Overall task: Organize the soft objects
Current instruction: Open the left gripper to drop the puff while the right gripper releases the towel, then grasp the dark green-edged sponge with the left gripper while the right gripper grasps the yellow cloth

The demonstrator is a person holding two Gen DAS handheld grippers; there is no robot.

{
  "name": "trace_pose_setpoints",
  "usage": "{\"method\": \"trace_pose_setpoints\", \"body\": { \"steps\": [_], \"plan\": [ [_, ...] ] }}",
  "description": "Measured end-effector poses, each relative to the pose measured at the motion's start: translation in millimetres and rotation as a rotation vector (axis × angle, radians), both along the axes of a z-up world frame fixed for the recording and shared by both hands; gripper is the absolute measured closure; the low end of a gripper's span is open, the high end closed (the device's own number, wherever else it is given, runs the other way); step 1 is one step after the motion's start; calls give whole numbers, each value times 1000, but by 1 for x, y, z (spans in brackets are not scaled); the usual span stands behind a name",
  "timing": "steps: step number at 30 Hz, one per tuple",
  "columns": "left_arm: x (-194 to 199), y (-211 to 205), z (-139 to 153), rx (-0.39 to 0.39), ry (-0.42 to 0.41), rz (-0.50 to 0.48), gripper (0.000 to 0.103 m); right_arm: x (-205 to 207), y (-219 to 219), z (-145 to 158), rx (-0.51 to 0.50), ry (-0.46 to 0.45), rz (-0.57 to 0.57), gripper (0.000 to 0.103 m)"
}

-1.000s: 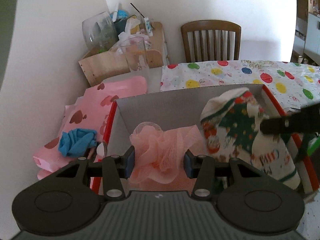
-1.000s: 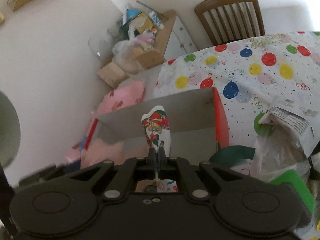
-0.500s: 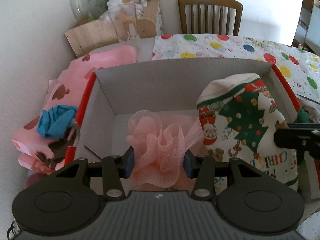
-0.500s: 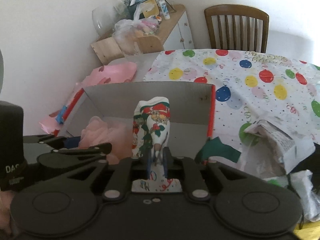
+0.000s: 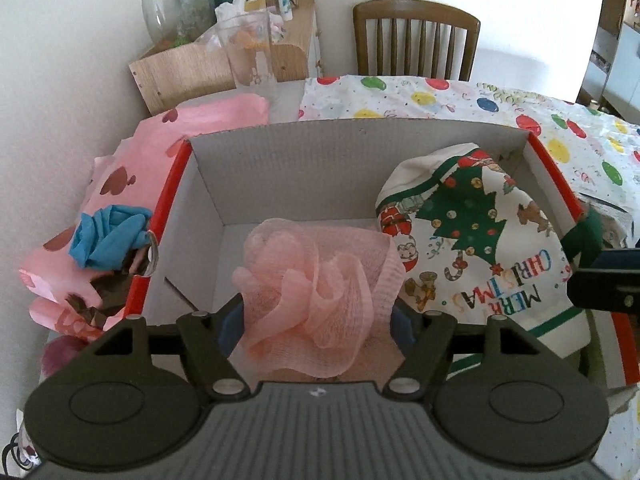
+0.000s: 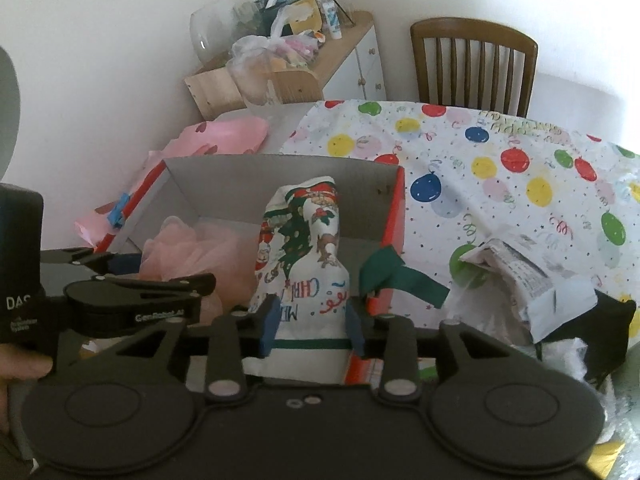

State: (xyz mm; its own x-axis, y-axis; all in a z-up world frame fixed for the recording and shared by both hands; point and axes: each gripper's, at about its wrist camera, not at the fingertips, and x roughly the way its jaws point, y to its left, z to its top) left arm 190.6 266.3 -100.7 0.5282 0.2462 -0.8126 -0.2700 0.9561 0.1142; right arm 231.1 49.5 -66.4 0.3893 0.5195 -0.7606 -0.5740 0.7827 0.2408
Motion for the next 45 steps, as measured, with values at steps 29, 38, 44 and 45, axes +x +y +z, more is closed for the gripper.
{"method": "trace_pose_setpoints", "body": {
  "steps": [29, 38, 44, 45],
  "plan": [
    [-78, -84, 75, -35, -224, -89, 18, -60, -103, 68, 115, -163, 61, 7],
    [-93, -145, 72, -109, -244, -118, 13, -73, -200, 72, 125, -186, -19, 6],
    [-90, -196, 61, -147, -237, -116, 5, -72, -254, 59, 93, -178, -44, 6],
    [-89, -202, 60, -149, -233, -117, 5, -71, -261, 57, 89, -175, -47, 6]
  ]
}}
